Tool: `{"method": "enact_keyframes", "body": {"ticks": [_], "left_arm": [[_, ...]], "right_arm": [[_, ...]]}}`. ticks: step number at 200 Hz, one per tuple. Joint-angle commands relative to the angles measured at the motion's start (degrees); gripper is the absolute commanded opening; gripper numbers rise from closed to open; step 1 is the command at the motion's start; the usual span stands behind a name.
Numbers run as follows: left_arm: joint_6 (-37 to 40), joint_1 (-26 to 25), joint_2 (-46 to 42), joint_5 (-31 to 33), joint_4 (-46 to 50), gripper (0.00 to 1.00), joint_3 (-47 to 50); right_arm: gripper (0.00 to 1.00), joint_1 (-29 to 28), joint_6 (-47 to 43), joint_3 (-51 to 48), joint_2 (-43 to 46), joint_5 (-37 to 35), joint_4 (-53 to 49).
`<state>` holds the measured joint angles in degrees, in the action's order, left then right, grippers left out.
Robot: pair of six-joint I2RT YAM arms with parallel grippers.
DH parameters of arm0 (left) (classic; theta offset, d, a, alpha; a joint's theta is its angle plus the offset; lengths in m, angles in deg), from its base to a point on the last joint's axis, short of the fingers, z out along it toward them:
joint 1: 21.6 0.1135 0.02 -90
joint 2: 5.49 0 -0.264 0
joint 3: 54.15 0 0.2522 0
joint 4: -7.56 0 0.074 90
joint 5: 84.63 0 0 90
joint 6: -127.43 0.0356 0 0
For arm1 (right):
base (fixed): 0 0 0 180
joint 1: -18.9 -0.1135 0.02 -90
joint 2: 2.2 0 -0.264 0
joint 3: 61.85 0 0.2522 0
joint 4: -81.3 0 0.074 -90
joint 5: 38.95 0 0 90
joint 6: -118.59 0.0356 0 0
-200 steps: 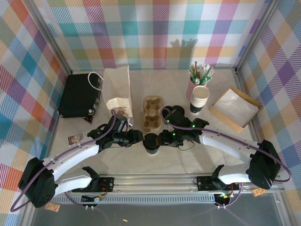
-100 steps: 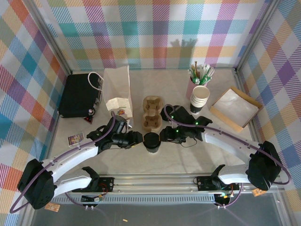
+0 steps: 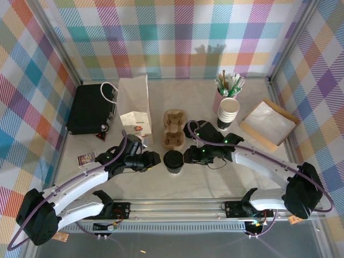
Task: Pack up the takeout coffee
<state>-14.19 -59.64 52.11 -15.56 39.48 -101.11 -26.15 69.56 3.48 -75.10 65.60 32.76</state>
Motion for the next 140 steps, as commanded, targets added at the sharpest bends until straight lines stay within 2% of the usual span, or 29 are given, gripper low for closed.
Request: {"method": "enact_keyframes", "body": {"ticks": [1, 76, 140], "left_arm": [[-0.5, 0.2, 1.3, -0.5, -1.8, 0.37, -0.5], [0.2, 0.2, 0.4, -1.1, -1.7, 0.37, -0.2], [-0.4, 0.2, 1.3, -1.1, -7.4, 0.38, 1.4]], "right_arm": [[0.40, 0.0, 1.6, -1.3, 0.7, 1.7, 2.1], [0.40, 0.0, 3.1, -2.4, -0.3, 2.6, 5.4], [0.41, 0.0, 3.7, -3.3, -1.8, 3.2, 6.7]]}}
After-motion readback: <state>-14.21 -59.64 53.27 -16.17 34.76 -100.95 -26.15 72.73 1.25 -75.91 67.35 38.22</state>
